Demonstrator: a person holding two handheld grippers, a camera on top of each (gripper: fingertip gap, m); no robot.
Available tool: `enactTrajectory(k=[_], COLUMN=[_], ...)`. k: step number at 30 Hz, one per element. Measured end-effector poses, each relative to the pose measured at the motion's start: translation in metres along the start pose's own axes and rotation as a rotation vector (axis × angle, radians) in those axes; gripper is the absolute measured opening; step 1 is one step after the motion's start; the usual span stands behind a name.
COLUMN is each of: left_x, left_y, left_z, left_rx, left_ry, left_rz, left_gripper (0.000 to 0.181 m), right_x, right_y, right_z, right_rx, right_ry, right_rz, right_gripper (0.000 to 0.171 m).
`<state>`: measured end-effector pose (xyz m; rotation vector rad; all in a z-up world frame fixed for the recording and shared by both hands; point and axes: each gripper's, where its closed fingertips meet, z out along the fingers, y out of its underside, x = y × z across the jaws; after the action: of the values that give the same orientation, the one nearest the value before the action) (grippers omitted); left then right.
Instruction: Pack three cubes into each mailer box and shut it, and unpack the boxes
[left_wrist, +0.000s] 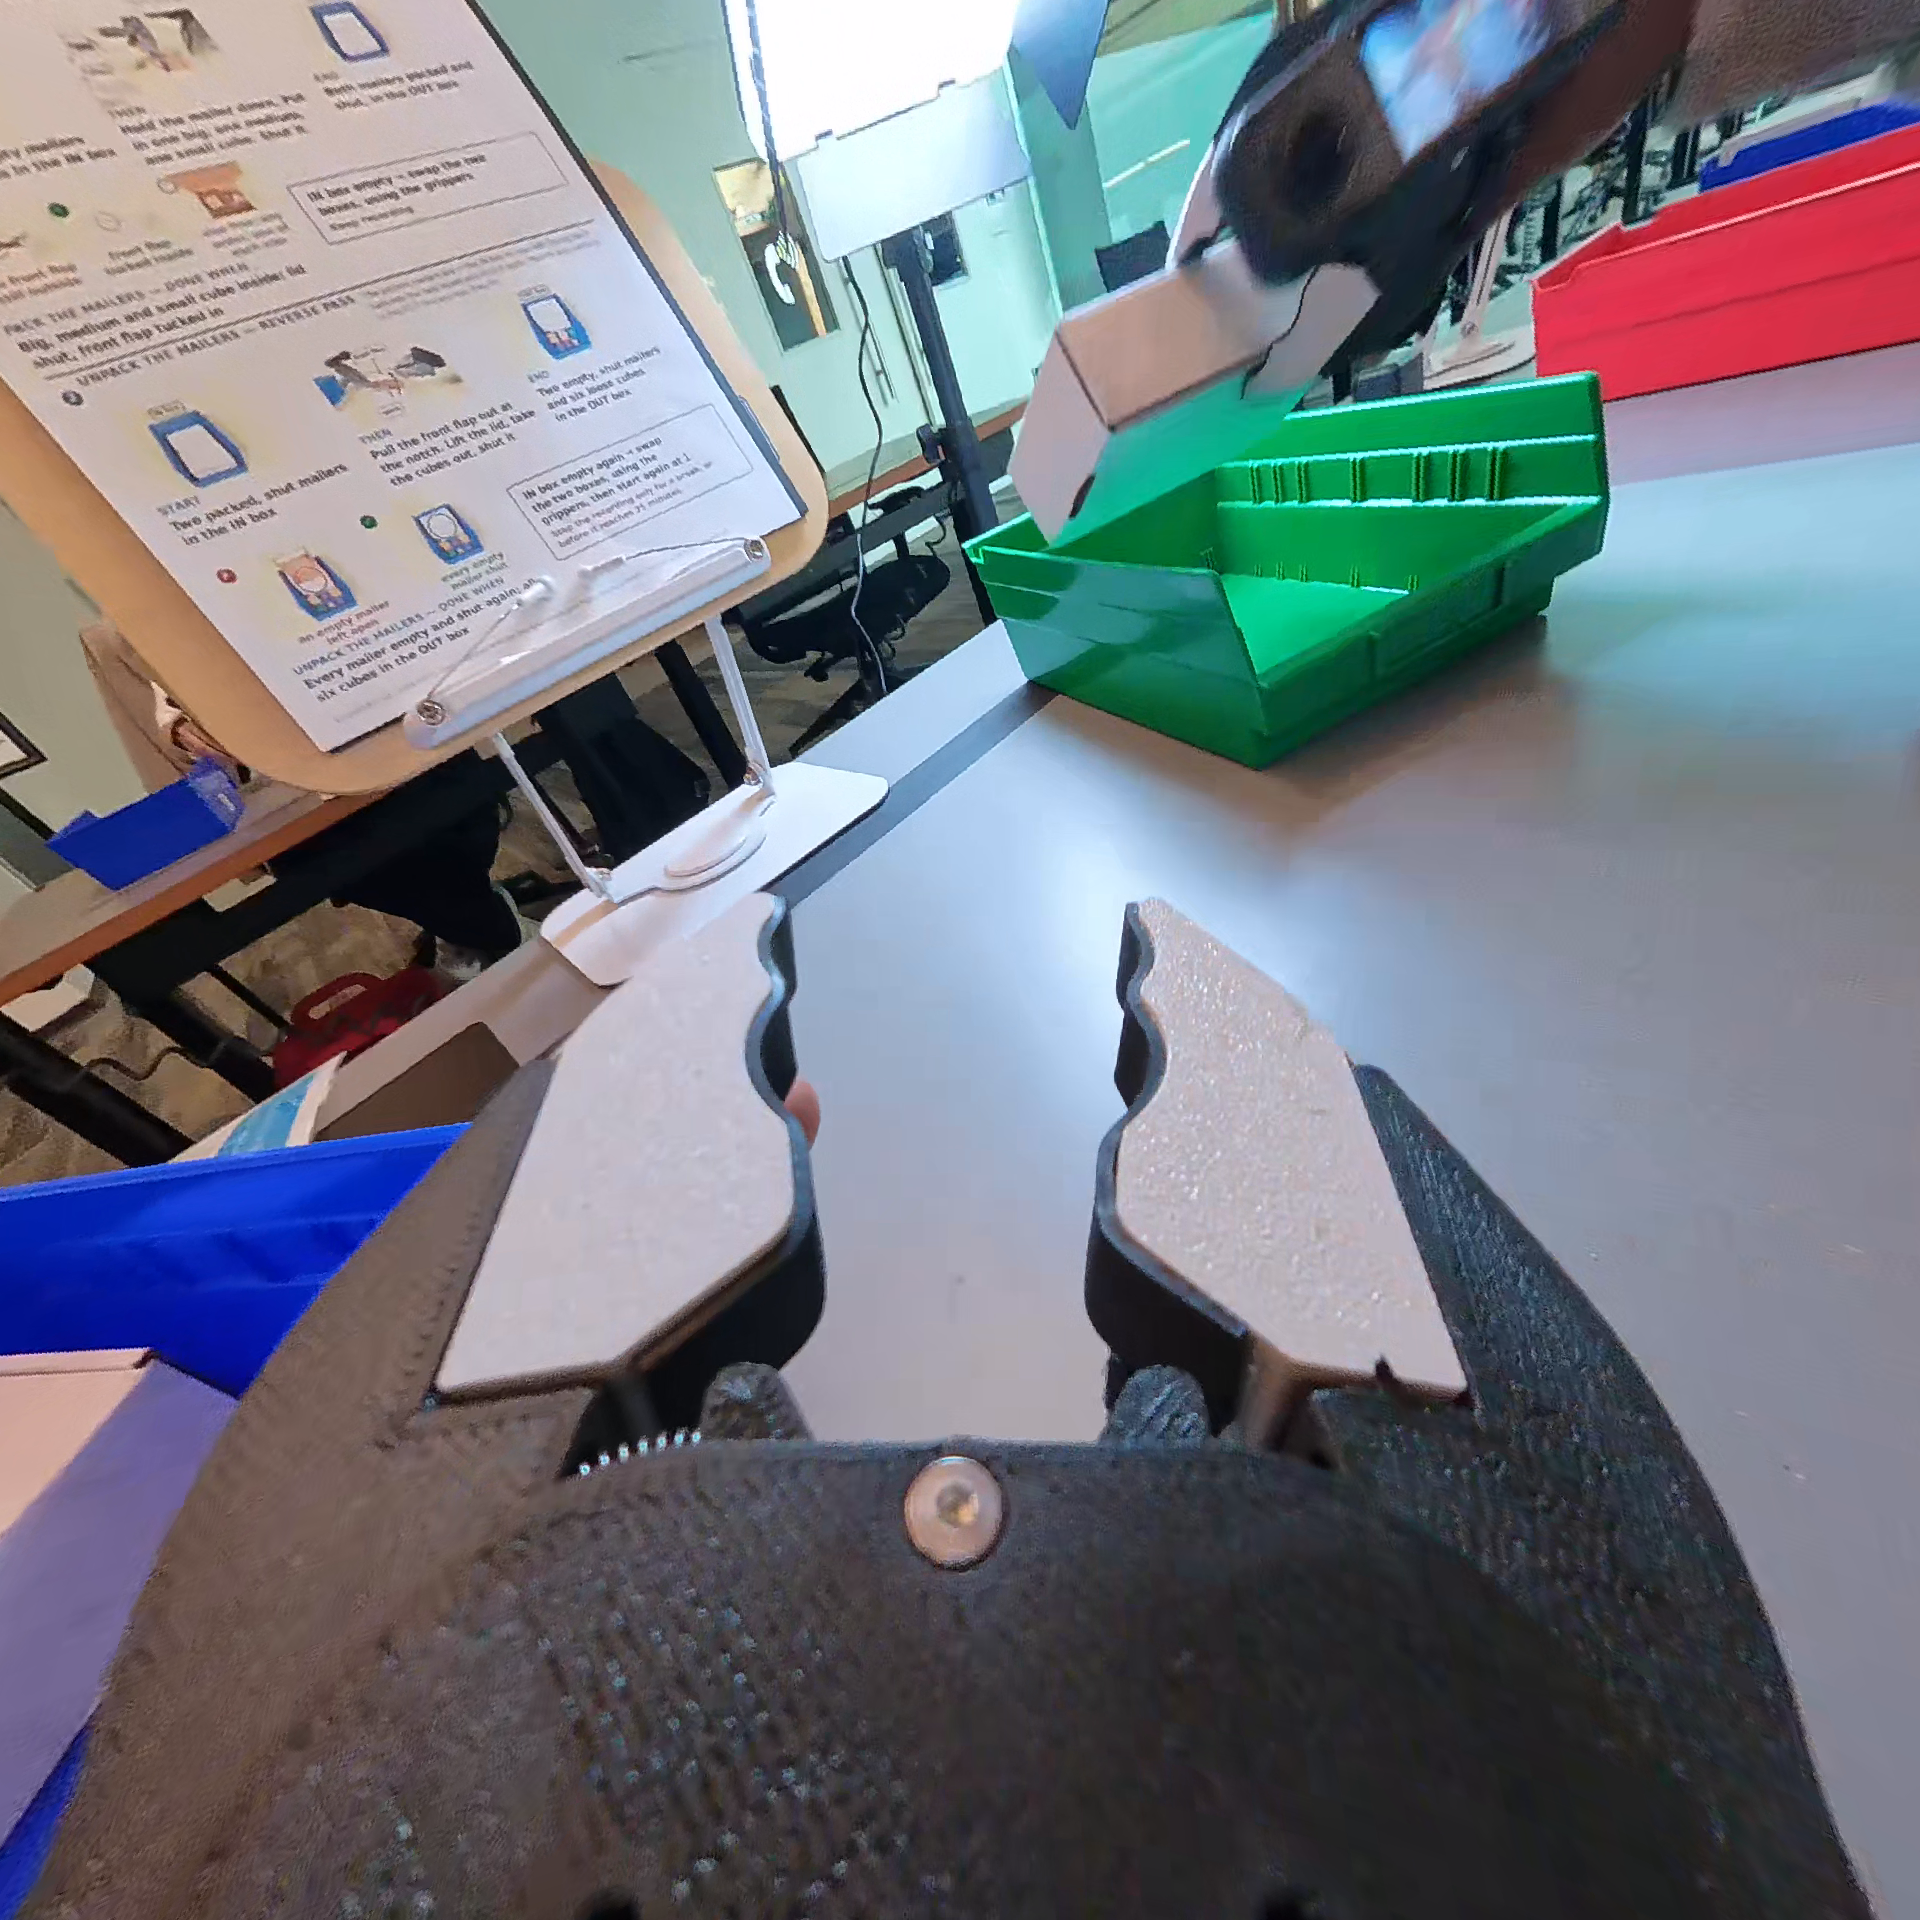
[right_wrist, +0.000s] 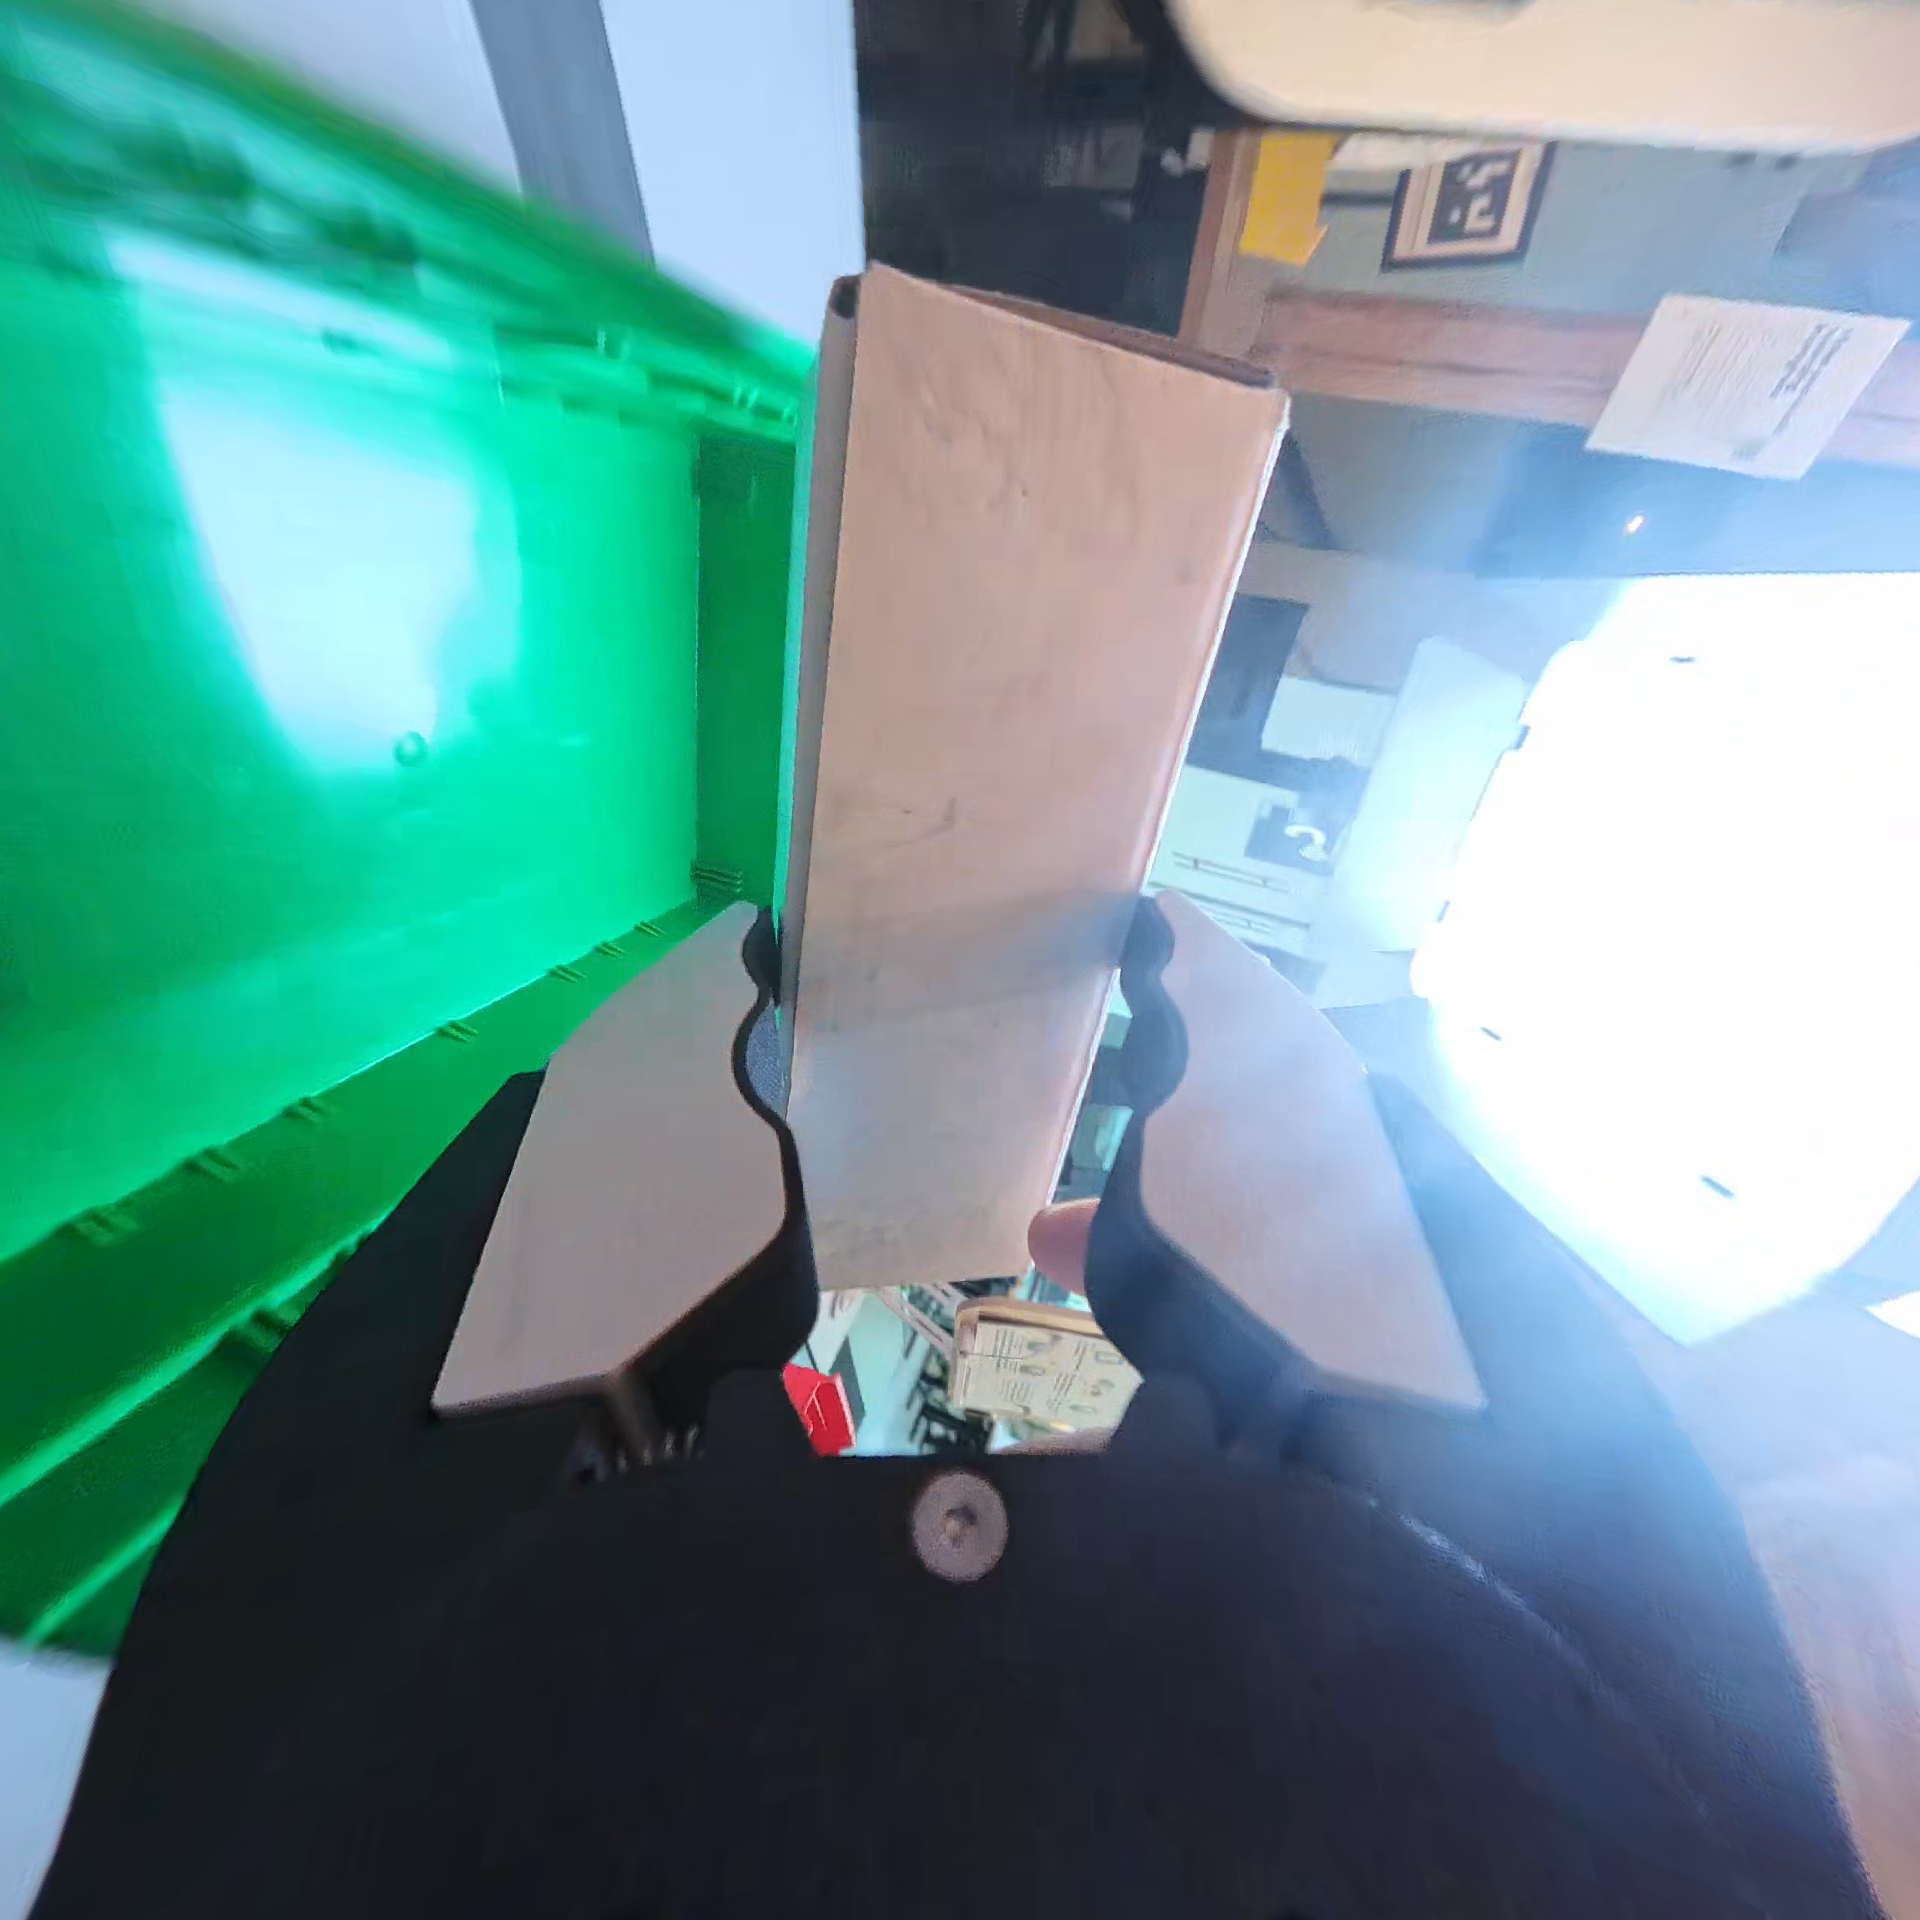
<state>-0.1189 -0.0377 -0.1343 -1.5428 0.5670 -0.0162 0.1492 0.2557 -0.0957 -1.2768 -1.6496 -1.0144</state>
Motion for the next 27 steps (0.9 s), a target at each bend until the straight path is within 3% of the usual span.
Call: enactTrajectory(k=[4,8,10,13,18,22,25,27], left_x=[-0.001,-0.006,-0.008,-0.008,-0.003,-0.003,-0.009,-0.017], left_y=[0.008,0.015,0.019,0.026,0.029,0.029,0.03,0.03], left_z=[0.002,0.003,0.004,0.007,0.009,0.006,0.004,0.002], left_rx=[-0.03,-0.048,-0.059,-0.083,-0.103,-0.102,-0.11,-0.118], left_ry=[0.004,-0.006,-0.012,-0.008,0.001,-0.009,-0.019,-0.032], left_rz=[-0.021,-0.043,-0.047,-0.055,-0.036,-0.011,-0.033,-0.061], left_gripper=[0.058,0.057,0.056,0.055,0.055,0.054,0.053,0.054], right_x=[-0.043,-0.073,-0.077,-0.094,-0.102,-0.101,-0.098,-0.089], right_y=[0.016,0.018,0.013,0.0,-0.018,-0.008,0.001,-0.001], right_z=[0.061,0.097,0.101,0.093,0.09,0.107,0.115,0.11], right_rx=[-0.046,-0.074,-0.039,-0.018,0.011,-0.063,-0.086,-0.072], right_ry=[-0.005,-0.023,-0.1,-0.348,-0.523,-0.483,-0.426,-0.385], right_rz=[-0.053,-0.079,0.004,0.131,0.252,0.257,0.221,0.25], right_gripper=[0.064,0.064,0.062,0.066,0.054,0.043,0.043,0.052])
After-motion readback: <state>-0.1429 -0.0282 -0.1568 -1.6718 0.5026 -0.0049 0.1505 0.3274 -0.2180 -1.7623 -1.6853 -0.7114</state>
